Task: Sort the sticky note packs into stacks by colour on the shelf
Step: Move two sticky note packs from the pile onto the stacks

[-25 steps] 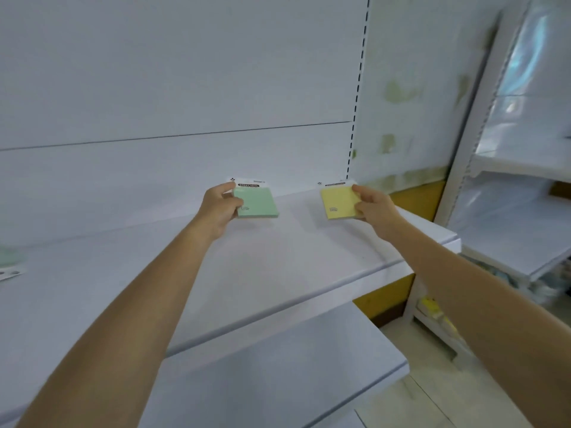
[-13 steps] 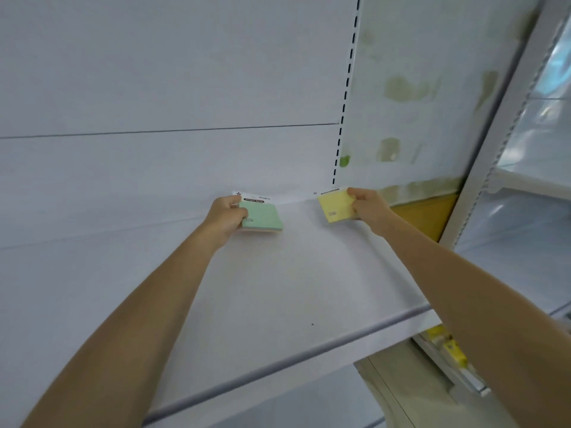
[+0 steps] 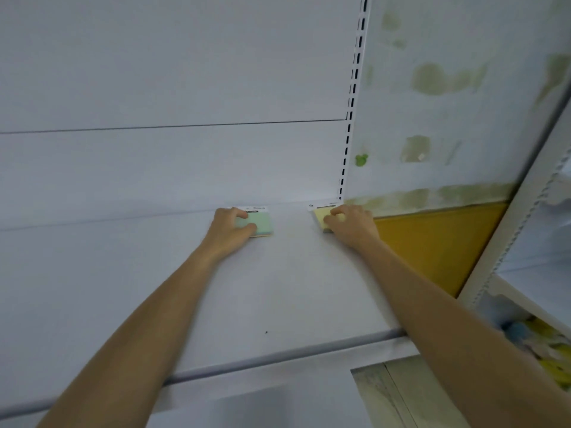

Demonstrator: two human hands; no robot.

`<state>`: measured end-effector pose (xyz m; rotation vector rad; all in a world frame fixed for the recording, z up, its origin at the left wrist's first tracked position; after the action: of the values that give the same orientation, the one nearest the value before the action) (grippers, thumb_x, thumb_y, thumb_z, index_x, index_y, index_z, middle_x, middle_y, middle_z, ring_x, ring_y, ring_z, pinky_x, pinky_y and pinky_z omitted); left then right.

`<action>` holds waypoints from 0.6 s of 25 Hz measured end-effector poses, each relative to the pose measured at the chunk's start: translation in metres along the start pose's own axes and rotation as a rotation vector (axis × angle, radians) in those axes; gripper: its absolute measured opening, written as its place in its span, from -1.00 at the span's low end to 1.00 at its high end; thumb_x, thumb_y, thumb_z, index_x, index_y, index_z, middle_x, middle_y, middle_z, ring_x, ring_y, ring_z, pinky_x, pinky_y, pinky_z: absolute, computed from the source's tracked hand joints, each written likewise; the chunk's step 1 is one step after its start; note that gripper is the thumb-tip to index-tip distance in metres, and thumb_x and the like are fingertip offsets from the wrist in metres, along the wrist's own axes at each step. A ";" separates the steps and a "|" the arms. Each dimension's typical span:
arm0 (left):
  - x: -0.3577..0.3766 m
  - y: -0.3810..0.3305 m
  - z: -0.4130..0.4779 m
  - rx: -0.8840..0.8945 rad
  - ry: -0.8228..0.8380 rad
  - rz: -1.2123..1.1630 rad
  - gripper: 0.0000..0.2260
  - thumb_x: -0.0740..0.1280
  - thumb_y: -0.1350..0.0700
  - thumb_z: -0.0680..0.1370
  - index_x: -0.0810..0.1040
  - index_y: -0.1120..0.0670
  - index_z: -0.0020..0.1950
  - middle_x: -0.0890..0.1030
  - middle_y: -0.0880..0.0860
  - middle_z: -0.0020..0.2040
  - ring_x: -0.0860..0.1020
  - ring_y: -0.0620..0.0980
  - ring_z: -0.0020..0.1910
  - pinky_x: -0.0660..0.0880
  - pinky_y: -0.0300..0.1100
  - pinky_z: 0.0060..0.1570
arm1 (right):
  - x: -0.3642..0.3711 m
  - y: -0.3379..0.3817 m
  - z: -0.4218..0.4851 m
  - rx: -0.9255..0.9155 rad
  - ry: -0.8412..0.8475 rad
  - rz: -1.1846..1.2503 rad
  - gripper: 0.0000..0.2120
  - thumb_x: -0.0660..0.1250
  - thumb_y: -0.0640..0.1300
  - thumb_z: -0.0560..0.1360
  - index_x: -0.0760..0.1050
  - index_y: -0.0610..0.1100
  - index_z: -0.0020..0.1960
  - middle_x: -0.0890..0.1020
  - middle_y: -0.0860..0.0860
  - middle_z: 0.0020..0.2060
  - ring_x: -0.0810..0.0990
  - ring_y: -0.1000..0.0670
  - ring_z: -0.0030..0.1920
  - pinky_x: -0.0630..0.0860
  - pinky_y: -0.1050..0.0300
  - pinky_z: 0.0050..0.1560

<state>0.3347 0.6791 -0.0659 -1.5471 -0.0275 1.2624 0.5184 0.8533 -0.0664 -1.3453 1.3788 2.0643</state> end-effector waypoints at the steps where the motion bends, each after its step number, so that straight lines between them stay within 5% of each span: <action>1: 0.003 0.000 -0.001 0.018 0.042 0.028 -0.59 0.34 0.05 0.40 0.49 0.15 0.22 0.40 0.15 0.33 0.42 0.08 0.28 0.34 -0.14 0.25 | 0.002 0.001 0.000 -0.012 0.024 -0.043 -0.54 0.21 0.05 0.42 0.41 -0.04 0.30 0.43 -0.15 0.28 0.30 -0.21 0.30 0.29 -0.07 0.29; 15: 0.005 -0.010 -0.010 0.123 0.019 0.159 -0.62 0.29 0.12 0.52 0.41 0.16 0.32 0.37 0.13 0.38 0.31 0.05 0.40 0.21 -0.24 0.30 | 0.002 0.006 -0.007 -0.107 0.047 -0.118 -0.52 0.05 0.08 0.55 0.20 -0.04 0.43 0.10 -0.14 0.49 0.04 -0.20 0.48 0.06 -0.13 0.45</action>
<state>0.3494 0.6796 -0.0639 -1.4777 0.1853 1.3480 0.5166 0.8444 -0.0648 -1.4902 1.1918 2.0662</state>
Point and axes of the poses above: each hand's wrist, its own z-axis towards the middle knuckle, its own x-axis out of the palm, y = z × x, the point moved 5 cm from there along z, towards the middle knuckle
